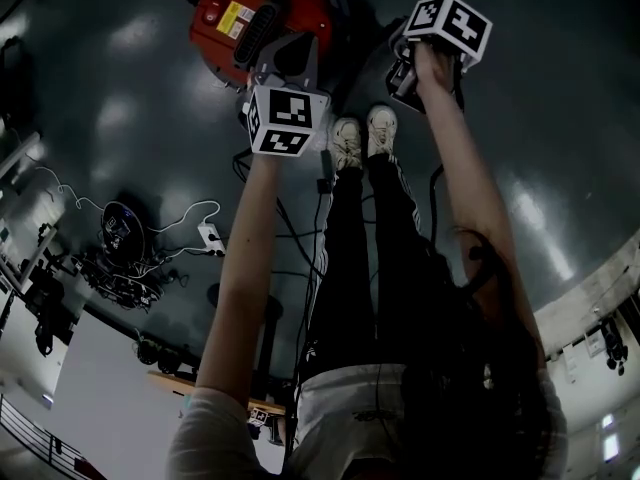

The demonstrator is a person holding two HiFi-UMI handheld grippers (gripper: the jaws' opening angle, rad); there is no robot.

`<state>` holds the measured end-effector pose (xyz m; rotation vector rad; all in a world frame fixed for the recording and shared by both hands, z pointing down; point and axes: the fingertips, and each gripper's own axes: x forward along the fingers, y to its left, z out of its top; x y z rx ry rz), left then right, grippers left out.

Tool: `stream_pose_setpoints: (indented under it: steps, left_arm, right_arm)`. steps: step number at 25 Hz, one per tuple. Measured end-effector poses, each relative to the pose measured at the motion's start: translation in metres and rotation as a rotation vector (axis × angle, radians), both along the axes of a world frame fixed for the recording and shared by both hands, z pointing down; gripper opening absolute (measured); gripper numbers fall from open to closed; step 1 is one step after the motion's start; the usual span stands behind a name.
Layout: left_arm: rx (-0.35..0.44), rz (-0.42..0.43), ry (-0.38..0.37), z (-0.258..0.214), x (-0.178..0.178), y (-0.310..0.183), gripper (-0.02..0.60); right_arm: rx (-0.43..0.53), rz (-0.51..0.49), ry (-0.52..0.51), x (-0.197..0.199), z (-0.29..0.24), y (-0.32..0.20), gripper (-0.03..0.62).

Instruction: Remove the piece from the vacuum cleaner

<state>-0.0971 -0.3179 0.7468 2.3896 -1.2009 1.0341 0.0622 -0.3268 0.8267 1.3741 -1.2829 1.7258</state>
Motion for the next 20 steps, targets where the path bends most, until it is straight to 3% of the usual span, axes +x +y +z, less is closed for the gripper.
stream_pose_setpoints:
  steps: [7, 16, 20]
  left_arm:
    - [-0.001, 0.001, 0.0, 0.0, -0.001, 0.001, 0.0]
    - [0.0, -0.011, -0.008, 0.0, -0.001, 0.001, 0.0]
    - [0.01, -0.014, -0.019, 0.0, -0.003, 0.001, 0.0]
  right_arm:
    - [0.089, -0.047, 0.019, 0.009, -0.009, 0.011, 0.043]
    - [0.152, -0.166, 0.121, 0.053, -0.005, 0.045, 0.041]
    - [0.198, -0.183, 0.114, 0.068, -0.009, 0.051, 0.042]
